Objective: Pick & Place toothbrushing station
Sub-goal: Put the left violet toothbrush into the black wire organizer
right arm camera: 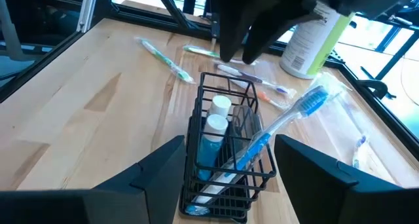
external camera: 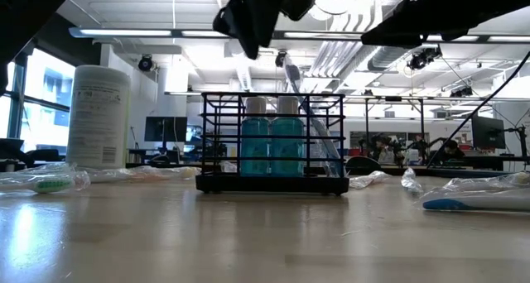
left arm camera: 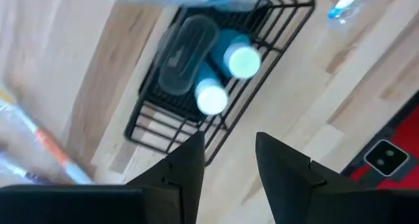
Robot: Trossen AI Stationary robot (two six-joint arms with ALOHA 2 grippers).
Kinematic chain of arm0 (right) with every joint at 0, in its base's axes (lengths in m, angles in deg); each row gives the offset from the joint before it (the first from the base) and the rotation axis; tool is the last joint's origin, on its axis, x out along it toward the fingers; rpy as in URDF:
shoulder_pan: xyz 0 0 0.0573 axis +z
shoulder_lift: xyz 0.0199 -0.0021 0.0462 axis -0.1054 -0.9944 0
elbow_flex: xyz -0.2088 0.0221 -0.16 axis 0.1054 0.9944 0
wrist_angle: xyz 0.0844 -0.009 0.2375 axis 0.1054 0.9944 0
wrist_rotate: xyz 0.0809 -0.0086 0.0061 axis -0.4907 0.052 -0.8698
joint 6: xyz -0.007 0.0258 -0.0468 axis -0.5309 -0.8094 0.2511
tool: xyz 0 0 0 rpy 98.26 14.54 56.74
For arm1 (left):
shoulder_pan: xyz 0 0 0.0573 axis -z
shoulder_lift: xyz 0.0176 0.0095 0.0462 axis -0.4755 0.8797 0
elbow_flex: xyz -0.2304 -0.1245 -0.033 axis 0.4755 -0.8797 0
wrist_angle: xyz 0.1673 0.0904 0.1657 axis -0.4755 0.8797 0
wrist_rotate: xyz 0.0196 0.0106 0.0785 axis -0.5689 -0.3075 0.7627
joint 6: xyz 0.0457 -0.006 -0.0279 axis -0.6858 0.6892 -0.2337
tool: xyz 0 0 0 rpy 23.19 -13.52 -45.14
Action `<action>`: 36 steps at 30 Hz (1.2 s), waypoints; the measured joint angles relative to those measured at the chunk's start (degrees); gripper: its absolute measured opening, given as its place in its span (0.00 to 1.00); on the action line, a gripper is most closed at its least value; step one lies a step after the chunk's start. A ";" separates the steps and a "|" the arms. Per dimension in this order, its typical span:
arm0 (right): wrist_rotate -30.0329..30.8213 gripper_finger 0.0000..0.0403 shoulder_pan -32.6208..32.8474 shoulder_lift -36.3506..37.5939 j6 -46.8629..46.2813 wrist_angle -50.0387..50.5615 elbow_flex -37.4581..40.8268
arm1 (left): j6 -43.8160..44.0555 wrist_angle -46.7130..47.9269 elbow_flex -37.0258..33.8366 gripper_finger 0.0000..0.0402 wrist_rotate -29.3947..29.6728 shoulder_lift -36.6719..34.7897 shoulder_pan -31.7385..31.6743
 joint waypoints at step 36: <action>0.00 0.57 0.00 0.02 -2.97 0.55 0.04 | -17.14 -0.73 -39.98 0.33 22.57 -27.72 0.33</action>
